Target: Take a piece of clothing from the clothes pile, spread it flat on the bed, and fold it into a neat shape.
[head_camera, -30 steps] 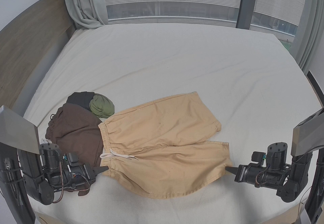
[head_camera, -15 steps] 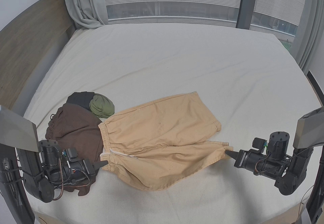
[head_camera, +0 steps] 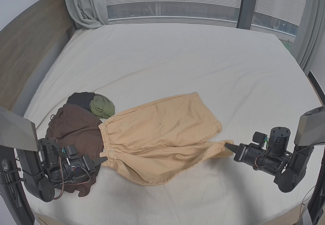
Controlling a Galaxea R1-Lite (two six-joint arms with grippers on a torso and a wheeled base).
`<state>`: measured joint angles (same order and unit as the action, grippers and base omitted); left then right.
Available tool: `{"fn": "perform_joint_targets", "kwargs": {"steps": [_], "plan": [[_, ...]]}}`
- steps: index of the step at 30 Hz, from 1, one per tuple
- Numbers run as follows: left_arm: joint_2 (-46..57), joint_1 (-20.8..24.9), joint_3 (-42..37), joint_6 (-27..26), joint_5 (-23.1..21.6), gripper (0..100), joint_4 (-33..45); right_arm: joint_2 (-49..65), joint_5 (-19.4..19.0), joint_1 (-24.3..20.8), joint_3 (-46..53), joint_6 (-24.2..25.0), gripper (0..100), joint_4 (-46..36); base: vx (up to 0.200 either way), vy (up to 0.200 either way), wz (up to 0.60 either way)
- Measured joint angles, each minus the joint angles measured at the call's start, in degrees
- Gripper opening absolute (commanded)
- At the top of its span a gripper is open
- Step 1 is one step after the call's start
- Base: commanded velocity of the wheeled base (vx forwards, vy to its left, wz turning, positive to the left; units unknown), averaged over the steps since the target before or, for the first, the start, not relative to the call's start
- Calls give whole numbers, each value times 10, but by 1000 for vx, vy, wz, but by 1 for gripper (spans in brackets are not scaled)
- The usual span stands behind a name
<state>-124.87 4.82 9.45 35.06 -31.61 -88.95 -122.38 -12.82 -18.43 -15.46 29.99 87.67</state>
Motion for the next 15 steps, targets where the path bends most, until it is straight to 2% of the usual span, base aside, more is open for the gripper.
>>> {"fn": "perform_joint_targets", "kwargs": {"steps": [6, 15], "plan": [[3, -1, 12, 26, 8, 0, 0, 0, 0, 2, -31, 0, 0, -11, 0, 0, 0], [5, -2, 31, 44, 20, 0, 0, 12, -8, 12, -123, 0, 0, -114, 0, 0, 0]]}}
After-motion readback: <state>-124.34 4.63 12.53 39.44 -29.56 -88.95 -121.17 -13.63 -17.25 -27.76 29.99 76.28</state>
